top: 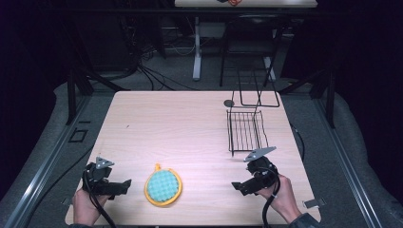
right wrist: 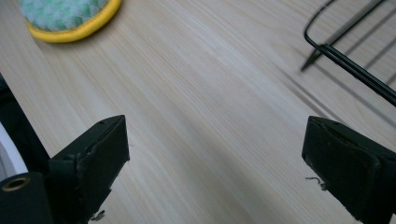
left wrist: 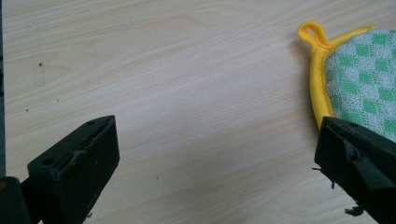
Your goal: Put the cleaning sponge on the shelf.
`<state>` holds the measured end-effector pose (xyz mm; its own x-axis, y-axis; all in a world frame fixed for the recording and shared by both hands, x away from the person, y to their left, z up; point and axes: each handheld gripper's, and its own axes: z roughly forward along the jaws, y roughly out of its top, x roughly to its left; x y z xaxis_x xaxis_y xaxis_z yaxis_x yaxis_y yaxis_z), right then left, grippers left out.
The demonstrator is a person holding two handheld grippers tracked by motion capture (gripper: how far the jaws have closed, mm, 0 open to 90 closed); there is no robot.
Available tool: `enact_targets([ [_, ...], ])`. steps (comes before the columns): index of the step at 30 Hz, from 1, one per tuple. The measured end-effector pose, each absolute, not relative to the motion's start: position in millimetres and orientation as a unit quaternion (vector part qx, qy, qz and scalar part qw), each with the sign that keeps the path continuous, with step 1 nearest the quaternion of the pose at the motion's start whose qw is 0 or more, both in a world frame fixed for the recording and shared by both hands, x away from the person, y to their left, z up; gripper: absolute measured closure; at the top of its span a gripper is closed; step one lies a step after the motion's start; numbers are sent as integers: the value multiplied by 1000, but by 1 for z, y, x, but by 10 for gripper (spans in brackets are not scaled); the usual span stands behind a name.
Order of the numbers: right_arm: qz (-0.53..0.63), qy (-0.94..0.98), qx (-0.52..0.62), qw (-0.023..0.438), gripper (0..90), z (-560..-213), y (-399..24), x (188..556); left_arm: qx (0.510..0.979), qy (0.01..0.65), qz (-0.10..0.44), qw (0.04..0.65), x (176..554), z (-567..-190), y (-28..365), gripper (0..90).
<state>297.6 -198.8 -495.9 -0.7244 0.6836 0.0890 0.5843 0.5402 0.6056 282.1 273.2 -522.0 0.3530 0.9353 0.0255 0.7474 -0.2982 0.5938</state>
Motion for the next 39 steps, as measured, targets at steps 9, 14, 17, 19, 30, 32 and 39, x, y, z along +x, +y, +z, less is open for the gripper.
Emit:
enact_targets([
  [9,307,892,327,58,72,-500,-157,305,787,531,188,252,282,-521,271,1],
  [14,310,897,310,47,73,-503,-132,311,788,530,186,252,282,-521,271,1],
  [17,312,899,304,43,74,-504,-123,313,789,529,186,250,282,-521,272,1],
  [19,314,902,295,33,75,-507,-108,316,789,529,188,250,282,-521,272,1],
  [30,315,908,275,3,76,-519,-54,322,789,530,186,249,282,-521,272,1],
  [32,312,910,273,-4,70,-522,-44,325,789,531,186,249,282,-521,272,1],
  [39,298,916,268,-18,80,-533,-18,332,790,530,182,247,282,-522,271,1],
])
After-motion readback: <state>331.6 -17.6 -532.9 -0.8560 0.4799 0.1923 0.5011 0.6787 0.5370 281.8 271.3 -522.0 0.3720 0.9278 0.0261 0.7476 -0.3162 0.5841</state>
